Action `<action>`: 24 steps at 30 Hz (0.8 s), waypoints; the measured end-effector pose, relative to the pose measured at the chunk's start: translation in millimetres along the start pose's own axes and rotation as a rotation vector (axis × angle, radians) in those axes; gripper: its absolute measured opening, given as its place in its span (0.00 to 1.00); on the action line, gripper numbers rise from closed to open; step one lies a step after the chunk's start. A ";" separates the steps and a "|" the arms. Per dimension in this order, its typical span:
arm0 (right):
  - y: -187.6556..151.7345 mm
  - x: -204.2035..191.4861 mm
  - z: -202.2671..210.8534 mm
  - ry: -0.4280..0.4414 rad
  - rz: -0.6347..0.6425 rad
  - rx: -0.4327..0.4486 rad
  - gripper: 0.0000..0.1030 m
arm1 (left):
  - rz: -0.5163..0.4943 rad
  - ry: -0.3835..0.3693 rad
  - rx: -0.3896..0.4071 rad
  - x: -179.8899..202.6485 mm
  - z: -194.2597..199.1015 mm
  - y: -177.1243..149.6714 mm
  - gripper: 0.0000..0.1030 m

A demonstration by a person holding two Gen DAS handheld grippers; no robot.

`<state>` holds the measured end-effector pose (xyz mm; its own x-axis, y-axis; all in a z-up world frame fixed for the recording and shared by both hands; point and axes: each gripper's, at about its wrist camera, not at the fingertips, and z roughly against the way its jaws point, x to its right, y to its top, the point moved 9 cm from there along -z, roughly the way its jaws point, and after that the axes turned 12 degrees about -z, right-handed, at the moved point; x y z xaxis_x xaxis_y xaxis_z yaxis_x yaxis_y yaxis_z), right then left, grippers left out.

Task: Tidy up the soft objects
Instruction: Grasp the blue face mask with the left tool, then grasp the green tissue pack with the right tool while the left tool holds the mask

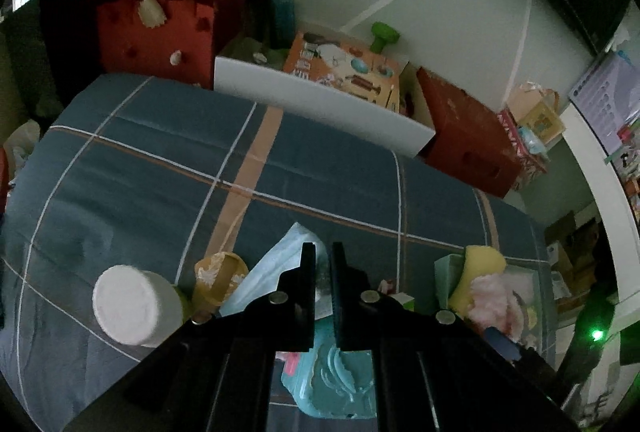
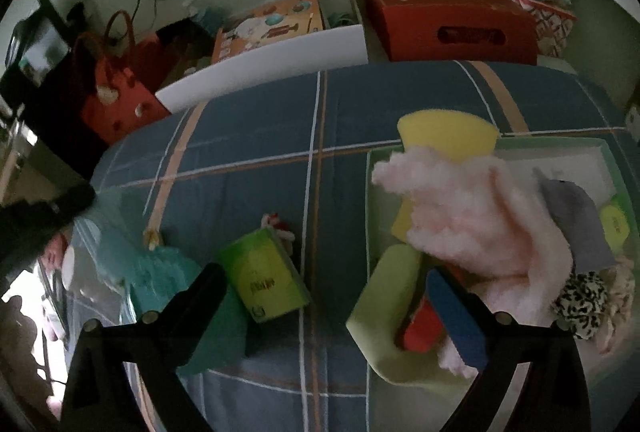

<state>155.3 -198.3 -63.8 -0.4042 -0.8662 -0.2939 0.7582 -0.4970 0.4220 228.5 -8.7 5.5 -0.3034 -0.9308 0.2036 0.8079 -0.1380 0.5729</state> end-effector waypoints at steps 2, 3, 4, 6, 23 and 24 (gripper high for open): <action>-2.6 2.9 3.0 -0.010 0.010 0.006 0.98 | 0.003 -0.006 0.019 -0.3 9.1 0.1 0.06; -3.9 5.2 4.6 -0.019 0.016 0.011 0.98 | 0.005 -0.007 0.025 -0.3 11.8 -0.2 0.06; -4.8 5.5 5.3 -0.024 0.023 0.013 0.98 | 0.007 -0.007 0.037 -0.8 17.0 -0.2 0.06; -7.3 5.6 6.7 -0.030 0.046 0.015 0.98 | 0.008 -0.005 0.052 -2.0 24.5 0.2 0.06; -17.0 -6.6 3.1 0.000 0.164 0.005 0.84 | 0.035 -0.018 -0.028 -13.7 4.7 -13.7 0.05; -15.6 -8.2 2.9 0.002 0.161 0.005 0.84 | 0.040 -0.023 -0.040 -14.2 0.2 -14.8 0.05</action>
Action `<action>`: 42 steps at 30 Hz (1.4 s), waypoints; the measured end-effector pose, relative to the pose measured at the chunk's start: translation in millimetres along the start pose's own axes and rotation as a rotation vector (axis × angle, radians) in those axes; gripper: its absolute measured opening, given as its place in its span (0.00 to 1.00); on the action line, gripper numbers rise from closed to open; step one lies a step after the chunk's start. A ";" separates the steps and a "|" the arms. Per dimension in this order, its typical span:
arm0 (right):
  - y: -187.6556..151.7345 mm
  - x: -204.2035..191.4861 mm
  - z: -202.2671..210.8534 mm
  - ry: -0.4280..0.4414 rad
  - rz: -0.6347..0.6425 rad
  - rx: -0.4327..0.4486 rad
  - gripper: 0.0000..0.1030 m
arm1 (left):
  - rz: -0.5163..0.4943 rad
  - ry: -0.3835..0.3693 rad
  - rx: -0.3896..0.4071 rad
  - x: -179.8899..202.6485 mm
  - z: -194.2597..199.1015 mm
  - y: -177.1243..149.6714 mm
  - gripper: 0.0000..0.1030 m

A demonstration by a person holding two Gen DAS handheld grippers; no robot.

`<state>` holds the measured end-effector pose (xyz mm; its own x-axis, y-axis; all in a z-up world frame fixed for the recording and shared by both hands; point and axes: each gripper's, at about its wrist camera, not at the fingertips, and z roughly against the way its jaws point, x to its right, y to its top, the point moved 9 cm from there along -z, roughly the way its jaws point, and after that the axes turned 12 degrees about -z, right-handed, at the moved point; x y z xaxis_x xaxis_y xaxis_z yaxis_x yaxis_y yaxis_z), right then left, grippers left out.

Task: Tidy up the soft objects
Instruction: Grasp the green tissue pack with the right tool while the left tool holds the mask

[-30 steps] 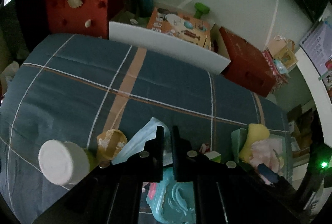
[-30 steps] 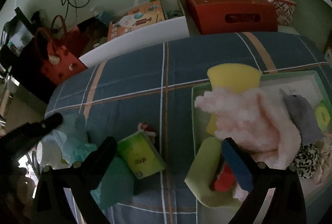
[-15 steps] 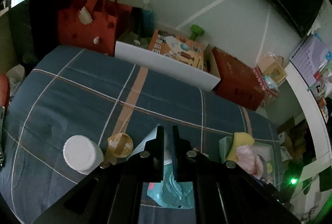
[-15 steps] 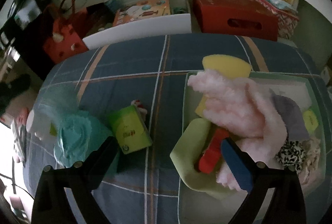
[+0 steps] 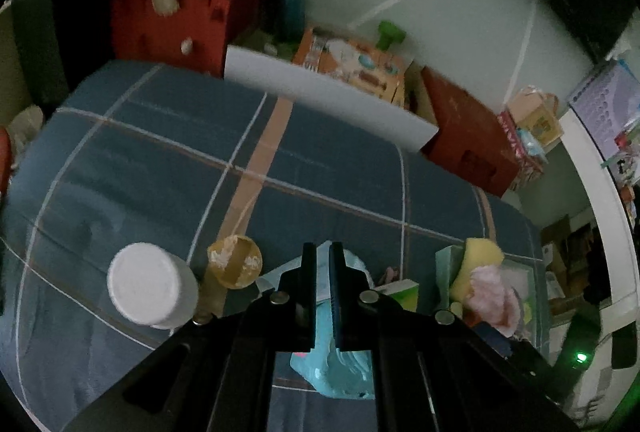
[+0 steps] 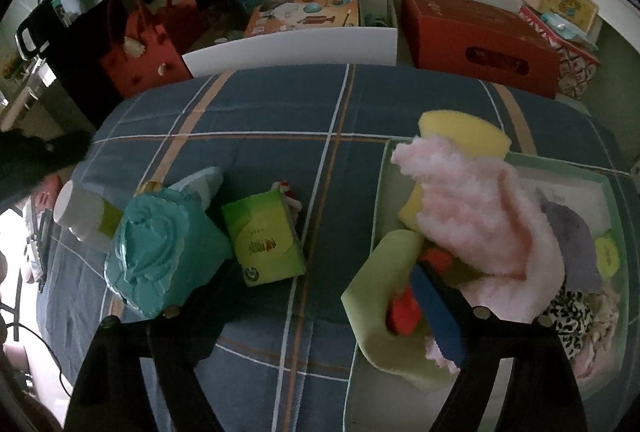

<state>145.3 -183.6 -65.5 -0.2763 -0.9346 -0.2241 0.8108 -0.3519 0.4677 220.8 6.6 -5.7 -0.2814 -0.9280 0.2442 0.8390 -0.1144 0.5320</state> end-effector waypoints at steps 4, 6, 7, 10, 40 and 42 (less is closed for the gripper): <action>8.3 -6.5 3.0 -0.007 0.046 0.002 0.82 | -0.008 -0.031 -0.112 1.3 -31.1 0.2 0.05; 10.5 -12.1 1.2 -0.007 0.092 -0.022 0.82 | -0.058 -0.058 -0.179 8.8 -43.4 4.4 0.05; 11.4 -14.0 0.1 -0.006 0.111 -0.034 0.82 | -0.070 -0.062 -0.199 10.4 -46.2 5.8 0.05; 11.7 -21.0 -4.5 -0.018 0.207 -0.077 0.82 | -0.149 -0.038 -0.301 15.8 -58.6 9.6 0.17; 2.4 -44.6 -82.6 0.154 0.512 -0.483 0.73 | -0.339 -0.049 -0.833 9.7 -142.0 -42.8 0.62; 1.5 -44.8 -84.5 0.171 0.517 -0.490 0.72 | -0.344 -0.055 -0.844 12.2 -147.1 -47.7 0.68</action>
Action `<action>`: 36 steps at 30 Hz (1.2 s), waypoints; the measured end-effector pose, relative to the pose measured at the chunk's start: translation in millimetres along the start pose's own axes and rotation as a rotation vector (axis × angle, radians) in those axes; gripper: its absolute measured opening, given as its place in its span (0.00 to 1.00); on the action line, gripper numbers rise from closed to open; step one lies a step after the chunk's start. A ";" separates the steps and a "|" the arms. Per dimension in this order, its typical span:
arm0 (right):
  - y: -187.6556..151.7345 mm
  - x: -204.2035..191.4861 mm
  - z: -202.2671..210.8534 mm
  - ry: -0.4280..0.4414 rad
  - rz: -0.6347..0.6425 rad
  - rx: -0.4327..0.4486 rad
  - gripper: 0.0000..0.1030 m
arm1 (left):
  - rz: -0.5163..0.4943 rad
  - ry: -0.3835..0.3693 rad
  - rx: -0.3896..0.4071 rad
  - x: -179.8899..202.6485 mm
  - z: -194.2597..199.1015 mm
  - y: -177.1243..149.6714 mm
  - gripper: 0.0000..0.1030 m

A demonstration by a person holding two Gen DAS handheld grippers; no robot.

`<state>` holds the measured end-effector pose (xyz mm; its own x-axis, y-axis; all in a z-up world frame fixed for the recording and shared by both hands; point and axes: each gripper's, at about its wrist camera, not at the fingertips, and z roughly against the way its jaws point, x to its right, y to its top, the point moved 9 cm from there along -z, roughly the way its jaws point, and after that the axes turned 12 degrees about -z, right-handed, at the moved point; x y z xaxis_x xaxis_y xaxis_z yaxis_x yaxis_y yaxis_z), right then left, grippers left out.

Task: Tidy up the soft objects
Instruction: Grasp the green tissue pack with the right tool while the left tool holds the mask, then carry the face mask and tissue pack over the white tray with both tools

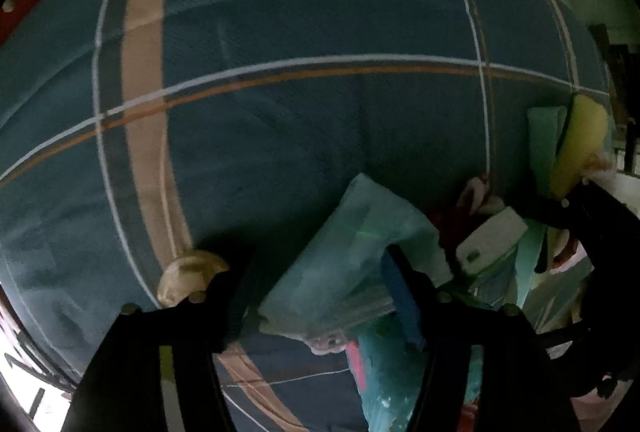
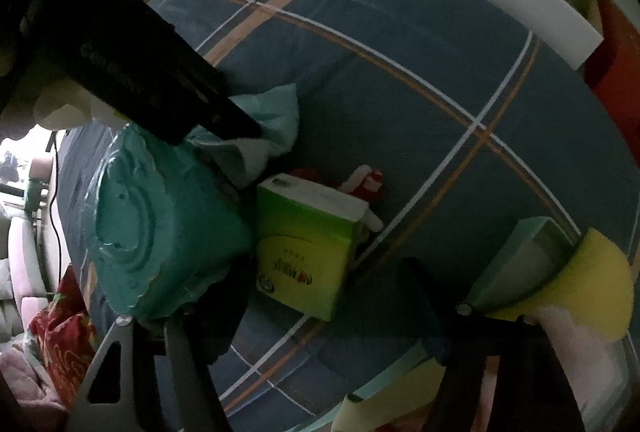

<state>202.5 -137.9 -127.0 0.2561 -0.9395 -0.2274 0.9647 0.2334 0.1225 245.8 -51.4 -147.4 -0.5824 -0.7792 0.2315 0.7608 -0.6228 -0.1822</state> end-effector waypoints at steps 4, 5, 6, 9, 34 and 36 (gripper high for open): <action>1.9 3.1 -1.0 0.044 -0.005 0.000 0.67 | -0.017 -0.013 0.002 3.6 -6.6 1.0 0.70; 1.8 3.4 0.0 0.058 -0.008 0.002 0.64 | -0.025 -0.012 0.006 4.7 -6.6 1.0 0.70; -0.4 8.4 2.0 0.076 -0.009 0.006 0.58 | -0.031 -0.010 0.013 5.8 -6.4 1.2 0.70; -3.0 10.1 5.6 0.106 -0.018 0.019 0.47 | -0.036 -0.015 0.028 7.9 -6.4 0.4 0.67; -41.1 24.7 106.2 0.053 -0.099 0.124 0.40 | -0.037 0.125 0.183 20.5 62.3 -39.2 0.09; -44.7 23.0 117.9 0.045 -0.101 0.139 0.40 | -0.027 0.142 0.201 32.0 80.9 -38.6 0.09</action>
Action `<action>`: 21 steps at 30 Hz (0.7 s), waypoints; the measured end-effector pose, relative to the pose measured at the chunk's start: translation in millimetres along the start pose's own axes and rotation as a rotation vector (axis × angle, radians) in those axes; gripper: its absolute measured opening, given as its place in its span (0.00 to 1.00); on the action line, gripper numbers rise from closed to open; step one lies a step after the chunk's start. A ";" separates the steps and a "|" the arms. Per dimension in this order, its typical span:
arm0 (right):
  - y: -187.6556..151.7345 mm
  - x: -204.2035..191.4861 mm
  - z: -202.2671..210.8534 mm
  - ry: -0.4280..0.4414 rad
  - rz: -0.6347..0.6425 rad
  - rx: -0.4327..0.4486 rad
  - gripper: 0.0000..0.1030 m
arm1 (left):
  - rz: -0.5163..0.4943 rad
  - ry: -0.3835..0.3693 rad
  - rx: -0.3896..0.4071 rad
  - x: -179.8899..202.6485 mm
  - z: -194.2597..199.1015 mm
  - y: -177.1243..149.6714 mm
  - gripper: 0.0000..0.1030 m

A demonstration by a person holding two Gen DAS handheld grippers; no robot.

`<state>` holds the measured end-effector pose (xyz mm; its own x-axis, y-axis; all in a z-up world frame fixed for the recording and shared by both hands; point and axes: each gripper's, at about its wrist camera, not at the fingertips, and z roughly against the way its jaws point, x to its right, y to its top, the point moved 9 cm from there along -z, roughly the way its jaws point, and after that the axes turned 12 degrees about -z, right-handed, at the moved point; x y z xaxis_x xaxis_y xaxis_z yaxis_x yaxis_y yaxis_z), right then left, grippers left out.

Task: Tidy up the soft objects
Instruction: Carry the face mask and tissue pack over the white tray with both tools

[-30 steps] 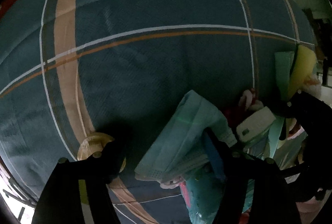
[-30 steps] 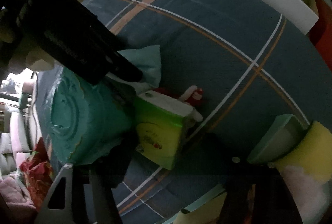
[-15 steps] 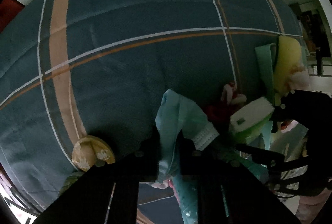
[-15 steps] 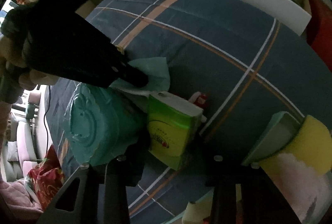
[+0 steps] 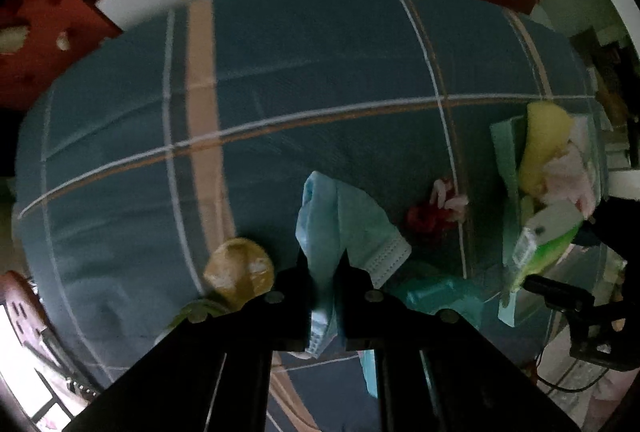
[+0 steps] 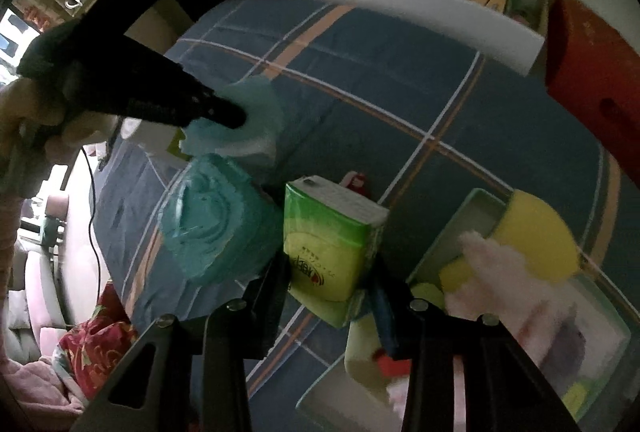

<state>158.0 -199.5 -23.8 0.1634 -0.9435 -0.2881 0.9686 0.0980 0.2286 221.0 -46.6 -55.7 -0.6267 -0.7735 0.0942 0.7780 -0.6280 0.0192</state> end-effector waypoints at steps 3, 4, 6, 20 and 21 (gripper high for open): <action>-5.6 -1.3 20.7 -0.012 -0.010 0.026 0.40 | 0.006 0.035 0.034 4.5 27.7 -5.6 0.09; -5.3 -2.6 23.7 -0.016 -0.012 0.032 0.40 | 0.007 0.049 0.048 6.2 36.9 -8.3 0.09; -8.9 -3.5 35.0 -0.029 -0.017 0.048 0.40 | 0.006 0.061 0.070 -0.1 50.4 -6.2 0.09; -65.5 5.8 112.4 -0.144 -0.058 0.132 0.40 | -0.095 0.140 0.221 63.0 118.0 -23.3 0.09; -68.1 6.5 113.4 -0.151 -0.057 0.135 0.40 | -0.107 0.142 0.229 70.2 119.0 -24.8 0.09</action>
<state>71.8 -248.2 64.3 0.0691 -0.9840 -0.1639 0.9399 0.0092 0.3412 163.1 -75.2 68.9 -0.6931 -0.7184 -0.0600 0.6870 -0.6834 0.2468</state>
